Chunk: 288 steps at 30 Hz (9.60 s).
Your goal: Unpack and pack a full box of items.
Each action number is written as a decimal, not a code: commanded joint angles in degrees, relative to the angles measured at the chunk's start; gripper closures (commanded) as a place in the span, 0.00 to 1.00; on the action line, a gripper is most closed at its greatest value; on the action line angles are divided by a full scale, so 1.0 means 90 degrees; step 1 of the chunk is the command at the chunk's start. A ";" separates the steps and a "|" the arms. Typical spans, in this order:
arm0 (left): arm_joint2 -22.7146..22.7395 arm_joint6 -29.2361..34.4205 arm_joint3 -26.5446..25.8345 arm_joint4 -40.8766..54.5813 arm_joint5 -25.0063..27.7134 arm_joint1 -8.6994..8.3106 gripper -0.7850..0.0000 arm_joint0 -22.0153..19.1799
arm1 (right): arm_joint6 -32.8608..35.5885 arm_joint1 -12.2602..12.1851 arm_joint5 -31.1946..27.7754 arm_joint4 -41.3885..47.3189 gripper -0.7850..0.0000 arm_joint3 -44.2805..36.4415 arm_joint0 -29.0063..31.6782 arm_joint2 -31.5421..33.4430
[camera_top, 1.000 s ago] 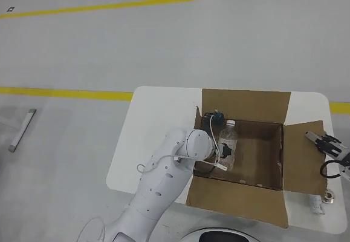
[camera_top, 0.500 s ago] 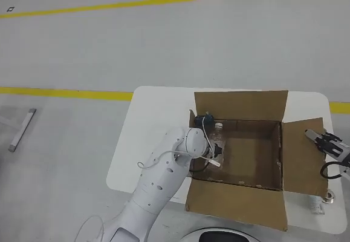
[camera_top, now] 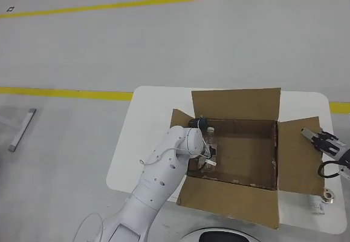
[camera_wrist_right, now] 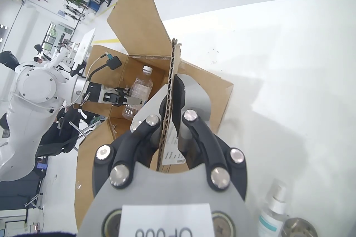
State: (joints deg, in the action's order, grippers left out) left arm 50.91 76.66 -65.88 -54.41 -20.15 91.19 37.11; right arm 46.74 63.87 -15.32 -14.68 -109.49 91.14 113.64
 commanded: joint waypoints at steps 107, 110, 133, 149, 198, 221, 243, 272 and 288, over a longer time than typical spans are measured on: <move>0.0318 -0.0281 -0.3039 0.0526 0.1525 -0.0442 0.00 0.0875 | 0.3228 -0.0396 0.2612 -0.5065 0.47 0.0363 0.0241 -0.1766; 0.0323 -0.0284 -0.3036 0.0518 0.1517 -0.0454 0.00 0.0883 | 0.3184 -0.0392 0.2584 -0.5041 0.43 0.0393 0.0214 -0.1833; 0.0338 -0.0350 -0.3140 0.0600 0.1441 -0.0523 0.00 0.0934 | 0.3074 -0.0371 0.2653 -0.5191 0.64 0.0701 0.0024 -0.2254; 0.0797 -0.0699 -0.3782 0.0704 0.1473 -0.0625 0.00 0.0981 | 0.2695 -0.0408 0.2886 -0.3484 1.00 -0.0188 0.0402 -0.0261; 0.2910 -0.1091 -0.4990 -0.0517 0.0900 -0.1062 0.00 0.1959 | 0.1363 -0.0244 0.4481 -0.2004 1.00 0.0646 -0.2924 -0.5086; 0.2910 -0.1091 -0.4990 -0.0517 0.0900 -0.1062 0.00 0.1959 | 0.0813 0.0459 0.6310 -0.2606 0.53 0.2366 -0.4502 -0.7155; 0.2910 -0.1091 -0.4990 -0.0517 0.0900 -0.1062 0.00 0.1959 | 0.0666 -0.0375 0.4054 -0.3147 1.00 -0.1736 -0.1153 -0.2239; 0.2910 -0.1091 -0.4990 -0.0517 0.0900 -0.1062 0.00 0.1959 | 0.2647 -0.0627 0.0121 -0.6295 1.00 -0.1171 0.1758 -0.0112; 0.2910 -0.1091 -0.4990 -0.0517 0.0900 -0.1062 0.00 0.1959 | 0.2946 -0.0646 -0.0054 -0.6160 0.65 0.0009 0.0856 -0.1111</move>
State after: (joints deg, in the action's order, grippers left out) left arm 77.10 66.83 -110.78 -59.06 -12.05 81.64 54.75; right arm 73.32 58.05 -15.83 -70.27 -109.63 99.00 103.85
